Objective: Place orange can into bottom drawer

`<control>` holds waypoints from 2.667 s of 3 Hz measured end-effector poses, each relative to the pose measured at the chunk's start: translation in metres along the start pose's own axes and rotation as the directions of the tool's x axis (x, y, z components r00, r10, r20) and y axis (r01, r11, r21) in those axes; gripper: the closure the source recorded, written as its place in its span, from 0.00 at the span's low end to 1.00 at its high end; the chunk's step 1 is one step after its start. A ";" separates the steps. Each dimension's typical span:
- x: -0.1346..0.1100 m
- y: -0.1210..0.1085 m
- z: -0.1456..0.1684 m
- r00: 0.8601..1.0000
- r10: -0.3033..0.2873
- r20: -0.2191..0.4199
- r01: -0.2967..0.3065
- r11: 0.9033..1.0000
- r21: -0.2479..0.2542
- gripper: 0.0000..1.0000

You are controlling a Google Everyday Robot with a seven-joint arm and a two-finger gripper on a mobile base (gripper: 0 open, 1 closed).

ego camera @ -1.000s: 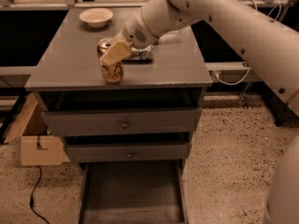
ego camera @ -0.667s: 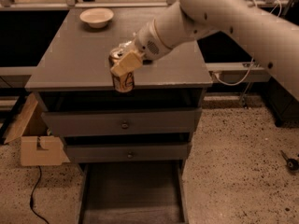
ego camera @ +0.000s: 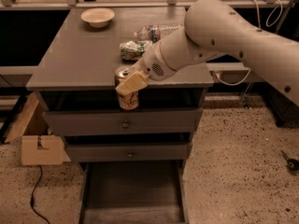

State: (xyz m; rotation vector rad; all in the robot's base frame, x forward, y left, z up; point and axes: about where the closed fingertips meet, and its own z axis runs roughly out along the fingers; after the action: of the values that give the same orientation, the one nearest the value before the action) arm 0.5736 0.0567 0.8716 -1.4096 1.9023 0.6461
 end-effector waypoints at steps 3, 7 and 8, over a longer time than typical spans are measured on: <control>0.102 0.075 0.097 0.999 -0.044 -0.001 0.044 0.998 -0.035 1.00; 0.201 0.126 0.222 0.997 0.067 0.036 -0.061 0.990 -0.130 1.00; 0.247 0.119 0.263 0.999 0.046 0.017 -0.044 0.991 -0.125 1.00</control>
Offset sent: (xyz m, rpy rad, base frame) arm -0.0767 0.0180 -0.1454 -0.0184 -0.0186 0.0554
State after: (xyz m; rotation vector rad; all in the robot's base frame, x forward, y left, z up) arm 0.4722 0.1286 0.5122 -1.4348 1.9109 0.8104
